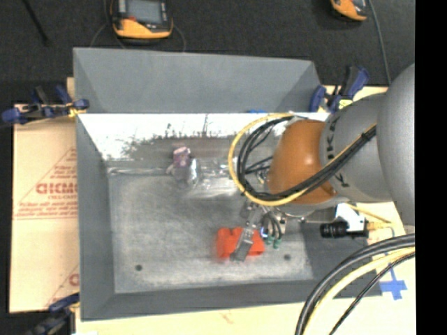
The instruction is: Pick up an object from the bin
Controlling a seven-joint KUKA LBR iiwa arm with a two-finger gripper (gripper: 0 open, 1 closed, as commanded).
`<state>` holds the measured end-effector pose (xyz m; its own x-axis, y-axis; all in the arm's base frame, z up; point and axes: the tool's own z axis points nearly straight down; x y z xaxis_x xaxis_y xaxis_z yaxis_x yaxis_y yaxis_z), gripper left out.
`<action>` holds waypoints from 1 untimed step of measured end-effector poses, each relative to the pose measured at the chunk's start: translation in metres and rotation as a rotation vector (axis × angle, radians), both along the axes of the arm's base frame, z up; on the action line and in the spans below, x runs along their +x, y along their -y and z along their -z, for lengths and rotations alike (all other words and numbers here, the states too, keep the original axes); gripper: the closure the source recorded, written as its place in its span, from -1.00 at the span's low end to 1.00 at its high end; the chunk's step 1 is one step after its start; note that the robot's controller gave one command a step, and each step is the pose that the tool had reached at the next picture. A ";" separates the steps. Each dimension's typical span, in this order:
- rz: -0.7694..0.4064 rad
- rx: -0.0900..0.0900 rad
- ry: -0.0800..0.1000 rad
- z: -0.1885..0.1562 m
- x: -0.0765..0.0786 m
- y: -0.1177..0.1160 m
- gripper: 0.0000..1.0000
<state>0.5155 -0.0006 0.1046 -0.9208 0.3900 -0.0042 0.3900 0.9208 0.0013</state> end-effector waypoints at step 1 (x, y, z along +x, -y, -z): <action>0.132 0.002 -0.005 0.035 -0.004 0.002 -1.00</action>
Offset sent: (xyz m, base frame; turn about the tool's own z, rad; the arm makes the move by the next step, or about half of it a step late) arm -0.0041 -0.0020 -0.0346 0.1354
